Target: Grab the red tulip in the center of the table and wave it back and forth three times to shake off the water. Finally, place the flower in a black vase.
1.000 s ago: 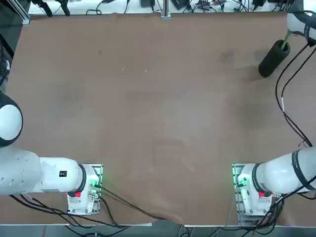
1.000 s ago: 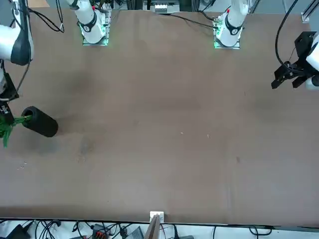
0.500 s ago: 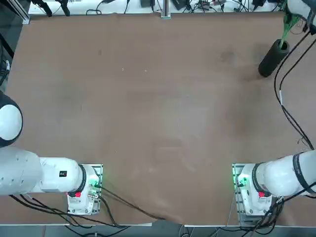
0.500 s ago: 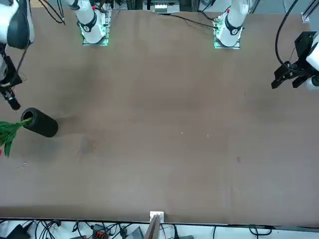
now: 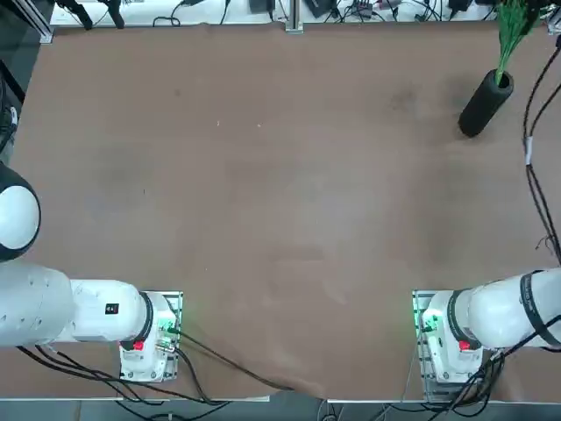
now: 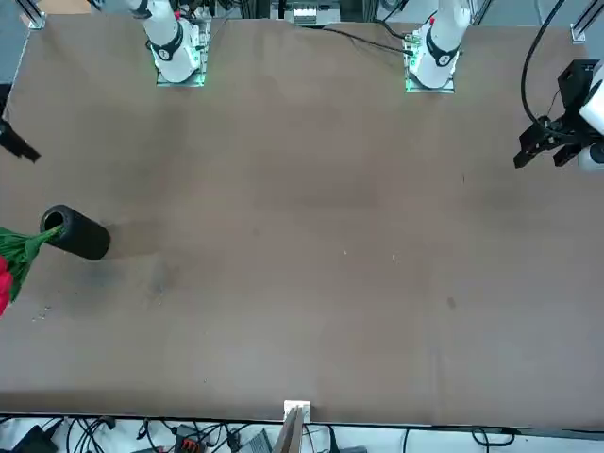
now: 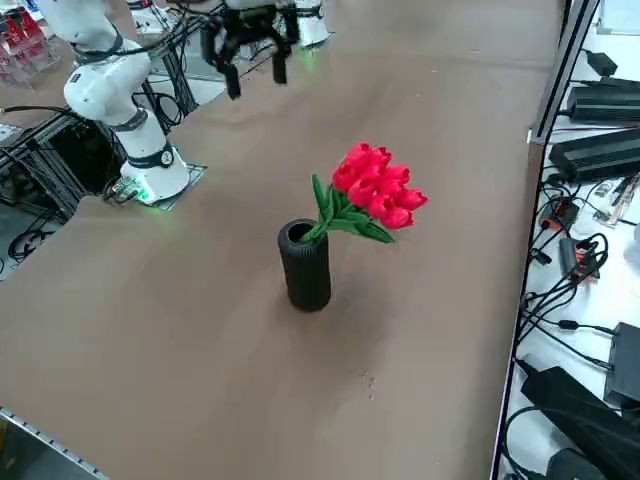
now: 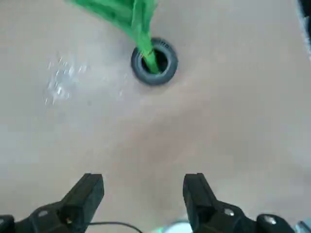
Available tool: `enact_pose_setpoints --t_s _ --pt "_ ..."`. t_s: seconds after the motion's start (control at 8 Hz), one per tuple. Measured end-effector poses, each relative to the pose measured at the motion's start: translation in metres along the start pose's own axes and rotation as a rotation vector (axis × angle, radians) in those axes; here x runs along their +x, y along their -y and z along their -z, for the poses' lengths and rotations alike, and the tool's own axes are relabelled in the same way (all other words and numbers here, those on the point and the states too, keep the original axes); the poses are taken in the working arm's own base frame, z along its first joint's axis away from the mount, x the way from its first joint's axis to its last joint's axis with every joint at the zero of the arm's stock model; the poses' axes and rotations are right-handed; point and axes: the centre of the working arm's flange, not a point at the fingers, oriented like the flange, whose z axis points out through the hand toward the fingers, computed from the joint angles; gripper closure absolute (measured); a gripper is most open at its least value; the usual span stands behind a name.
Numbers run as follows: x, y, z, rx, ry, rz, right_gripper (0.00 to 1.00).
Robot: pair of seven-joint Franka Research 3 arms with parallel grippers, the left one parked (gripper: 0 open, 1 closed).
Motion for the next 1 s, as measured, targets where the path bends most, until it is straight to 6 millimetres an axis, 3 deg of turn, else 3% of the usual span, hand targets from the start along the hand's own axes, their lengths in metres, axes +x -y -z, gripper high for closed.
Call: enact_pose_setpoints --t_s 0.12,0.38,0.62,1.0 --pt "-0.003 -0.010 0.001 0.027 0.044 0.104 0.00" --pt "-0.008 -0.009 -0.001 0.043 0.083 0.301 0.00" --pt "-0.004 0.015 -0.007 0.034 0.067 0.385 0.00" --pt "-0.001 0.071 -0.022 0.010 0.044 0.471 0.00"
